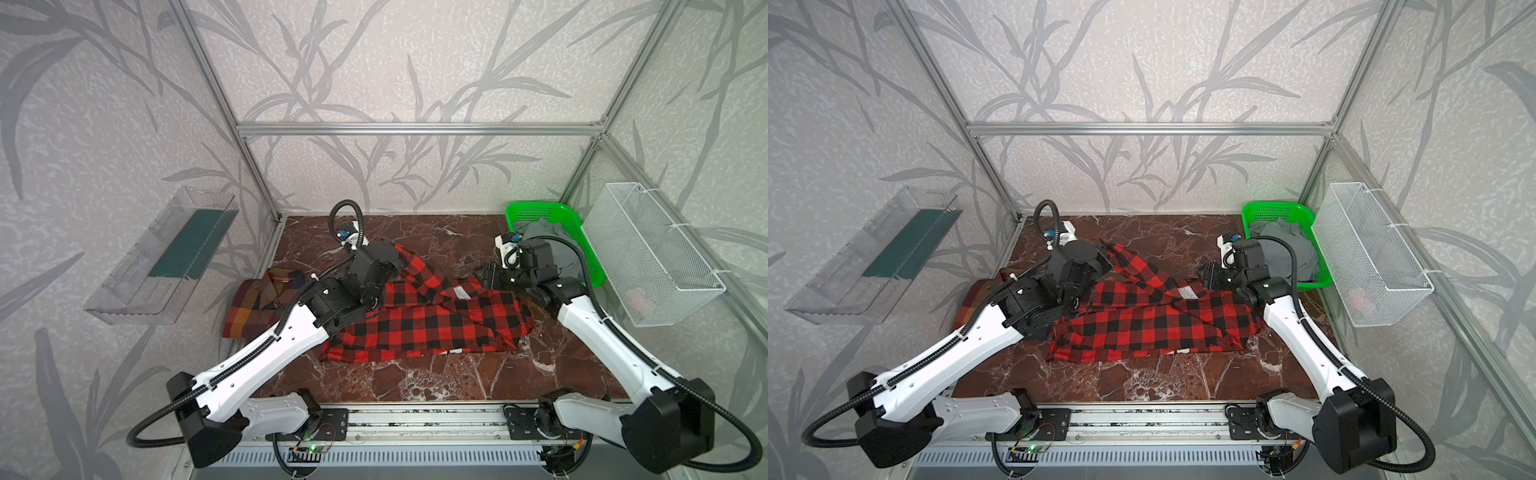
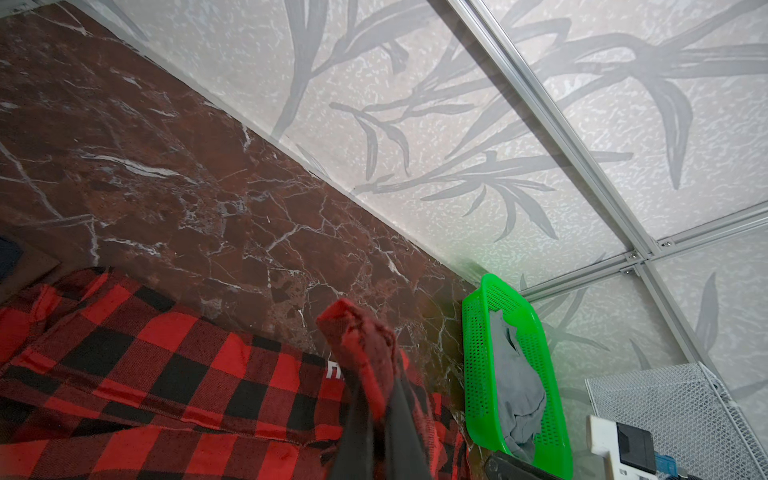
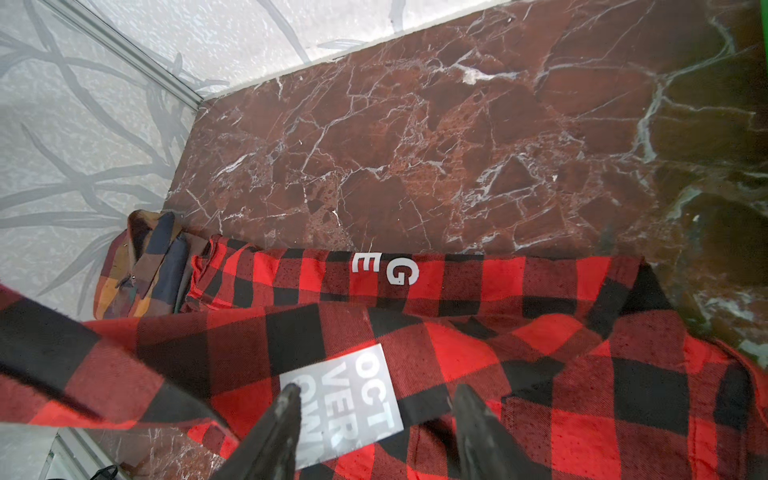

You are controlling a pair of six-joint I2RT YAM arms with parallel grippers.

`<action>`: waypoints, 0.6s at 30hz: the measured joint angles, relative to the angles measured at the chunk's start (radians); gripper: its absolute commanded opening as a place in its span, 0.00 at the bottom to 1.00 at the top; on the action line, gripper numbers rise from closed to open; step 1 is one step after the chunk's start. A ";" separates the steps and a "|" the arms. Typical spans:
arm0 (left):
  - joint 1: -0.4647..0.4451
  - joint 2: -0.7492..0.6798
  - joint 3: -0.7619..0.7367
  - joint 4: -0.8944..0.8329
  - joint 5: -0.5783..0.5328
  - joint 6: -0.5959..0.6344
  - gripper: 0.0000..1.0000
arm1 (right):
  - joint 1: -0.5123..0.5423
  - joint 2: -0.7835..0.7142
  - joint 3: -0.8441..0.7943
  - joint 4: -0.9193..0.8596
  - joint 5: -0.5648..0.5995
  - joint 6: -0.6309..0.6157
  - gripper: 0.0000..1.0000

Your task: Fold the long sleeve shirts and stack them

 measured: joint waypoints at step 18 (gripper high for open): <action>-0.246 0.136 0.103 -0.103 0.021 -0.163 0.00 | 0.005 0.190 -0.067 0.013 -0.007 0.077 0.41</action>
